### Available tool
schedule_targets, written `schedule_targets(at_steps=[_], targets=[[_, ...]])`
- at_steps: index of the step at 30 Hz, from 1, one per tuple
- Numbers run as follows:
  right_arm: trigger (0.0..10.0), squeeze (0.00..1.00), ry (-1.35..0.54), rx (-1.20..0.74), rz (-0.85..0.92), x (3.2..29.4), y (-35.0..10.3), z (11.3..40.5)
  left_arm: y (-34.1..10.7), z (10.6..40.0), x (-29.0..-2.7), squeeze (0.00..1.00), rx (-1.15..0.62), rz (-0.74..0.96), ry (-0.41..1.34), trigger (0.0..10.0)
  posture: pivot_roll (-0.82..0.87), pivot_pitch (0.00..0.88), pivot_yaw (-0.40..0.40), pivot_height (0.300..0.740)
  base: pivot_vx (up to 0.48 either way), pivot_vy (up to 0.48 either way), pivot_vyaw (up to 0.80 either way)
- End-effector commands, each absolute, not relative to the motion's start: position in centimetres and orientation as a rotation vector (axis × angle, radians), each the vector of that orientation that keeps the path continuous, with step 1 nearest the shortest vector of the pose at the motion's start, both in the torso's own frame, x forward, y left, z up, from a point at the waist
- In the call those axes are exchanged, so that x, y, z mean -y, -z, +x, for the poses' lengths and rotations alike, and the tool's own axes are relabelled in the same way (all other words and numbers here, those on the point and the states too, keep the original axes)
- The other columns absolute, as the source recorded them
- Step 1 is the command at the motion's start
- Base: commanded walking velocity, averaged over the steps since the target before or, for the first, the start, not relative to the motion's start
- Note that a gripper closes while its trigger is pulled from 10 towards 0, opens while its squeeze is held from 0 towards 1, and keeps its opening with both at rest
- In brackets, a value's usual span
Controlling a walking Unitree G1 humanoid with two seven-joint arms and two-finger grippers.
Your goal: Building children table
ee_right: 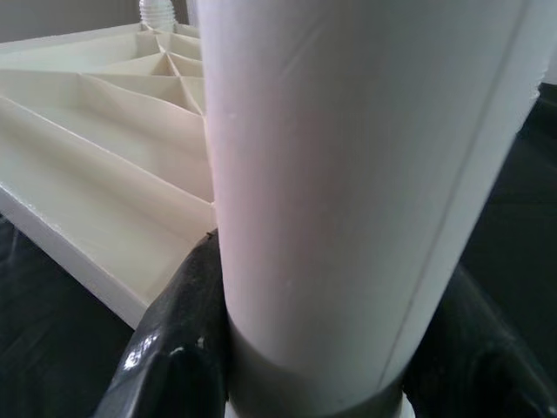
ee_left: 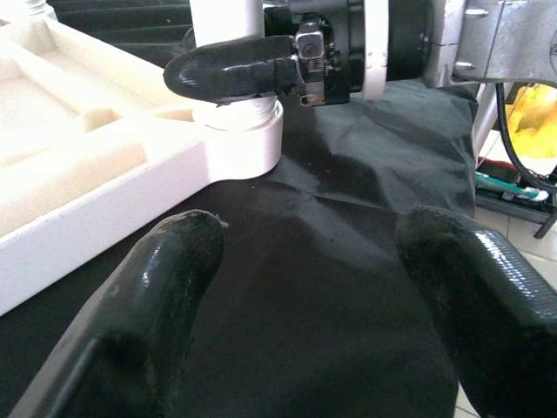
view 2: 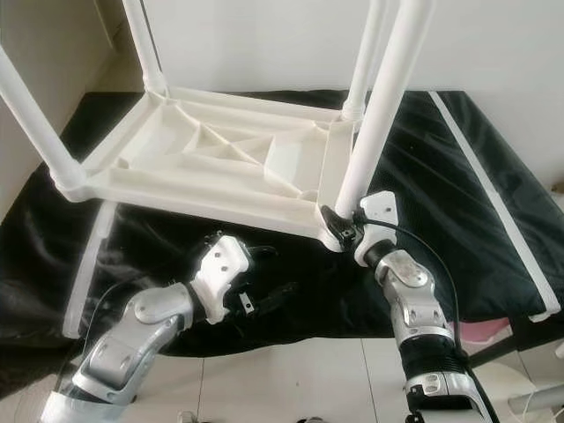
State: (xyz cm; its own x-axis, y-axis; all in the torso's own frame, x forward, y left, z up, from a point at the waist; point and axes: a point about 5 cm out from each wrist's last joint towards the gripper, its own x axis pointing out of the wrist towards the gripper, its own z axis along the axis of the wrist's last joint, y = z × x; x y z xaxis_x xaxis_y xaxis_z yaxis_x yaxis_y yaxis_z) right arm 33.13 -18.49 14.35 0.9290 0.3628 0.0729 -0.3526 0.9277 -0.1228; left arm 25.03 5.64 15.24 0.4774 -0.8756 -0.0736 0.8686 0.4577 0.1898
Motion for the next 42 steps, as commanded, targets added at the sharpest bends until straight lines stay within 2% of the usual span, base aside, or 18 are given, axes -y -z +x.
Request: schedule_targets(at_steps=[1, 2, 3, 5, 6, 7, 8, 13, 24, 28, 35, 36, 42], targets=[[0.0, 0.00, -0.284, -0.053, -0.163, 19.6, -11.6, 32.7, -14.9, 24.6, -5.4, 0.00, 0.014, 0.206, 1.107, 10.0, 0.01, 0.106, -0.001, 0.740, 0.000, 0.000, 0.00], [0.0, 0.00, -0.284, -0.053, -0.163, 19.6, -11.6, 32.7, -14.9, 24.6, -5.4, 0.00, 0.014, 0.206, 1.107, 10.0, 0.01, 0.106, -0.001, 0.740, 0.000, 0.000, 0.00], [6.9, 0.00, -0.228, -0.073, -0.153, 19.8, -11.4, 32.6, -14.8, 24.5, -5.3, 0.00, 0.012, 0.205, 1.111, 10.0, 0.01, 0.107, 0.003, 0.740, 0.000, 0.000, 0.00], [6.9, 0.00, -0.190, -0.085, -0.143, 20.0, -11.2, 32.6, -14.8, 24.5, -5.3, 0.00, 0.011, 0.204, 1.114, 10.0, 0.00, 0.107, 0.005, 0.740, 0.000, 0.000, 0.00], [8.9, 0.00, -0.154, -0.093, -0.132, 20.0, -11.0, 32.5, -14.8, 24.5, -5.3, 0.00, 0.011, 0.202, 1.116, 10.0, 0.00, 0.107, 0.005, 0.740, 0.000, 0.000, 0.00], [8.9, 0.00, -0.154, -0.093, -0.132, 20.0, -11.0, 32.5, -14.8, 24.5, -5.3, 0.00, 0.011, 0.202, 1.116, 10.0, 0.00, 0.107, 0.005, 0.740, 0.000, 0.000, 0.00], [10.0, 0.00, -0.089, -0.108, -0.099, 20.1, -10.8, 32.4, -14.8, 24.5, -5.2, 0.00, 0.011, 0.201, 1.120, 10.0, 0.00, 0.106, 0.007, 0.740, 0.000, 0.000, 0.00], [10.0, 0.00, 0.018, -0.128, -0.058, 20.3, -10.5, 32.3, -14.8, 24.5, -5.1, 0.00, 0.010, 0.201, 1.126, 10.0, 0.00, 0.103, 0.010, 0.740, 0.000, 0.000, 0.00], [10.0, 0.00, 0.504, -0.095, 0.058, 19.2, -10.5, 31.3, -14.8, 24.4, -4.9, 0.00, 0.010, 0.195, 1.132, 10.0, -0.01, 0.104, 0.009, 0.740, 0.000, 0.000, 0.00], [10.0, 0.00, 0.539, -0.096, 0.046, 18.8, -10.6, 31.4, -14.8, 24.5, -4.8, 0.00, 0.011, 0.193, 1.129, 10.0, -0.02, 0.103, 0.011, 0.740, 0.000, 0.000, 0.00], [10.0, 0.00, 0.545, -0.051, 0.057, 19.9, -11.2, 31.7, -14.9, 24.8, -4.9, 0.00, 0.018, 0.198, 1.125, 10.0, -0.01, 0.099, 0.016, 0.740, 0.000, 0.000, 0.00], [10.0, 1.00, 0.541, -0.026, 0.091, 20.1, -11.6, 31.7, -15.0, 24.9, -5.0, 0.00, 0.018, 0.200, 1.122, 10.0, -0.01, 0.096, 0.014, 0.740, 0.000, 0.000, 0.00], [10.0, 1.00, 0.500, 0.055, 0.092, 19.9, -12.8, 31.9, -14.9, 24.9, -5.1, 0.00, 0.019, 0.205, 1.115, 10.0, 0.00, 0.094, 0.008, 0.740, 0.000, 0.000, 0.00]])
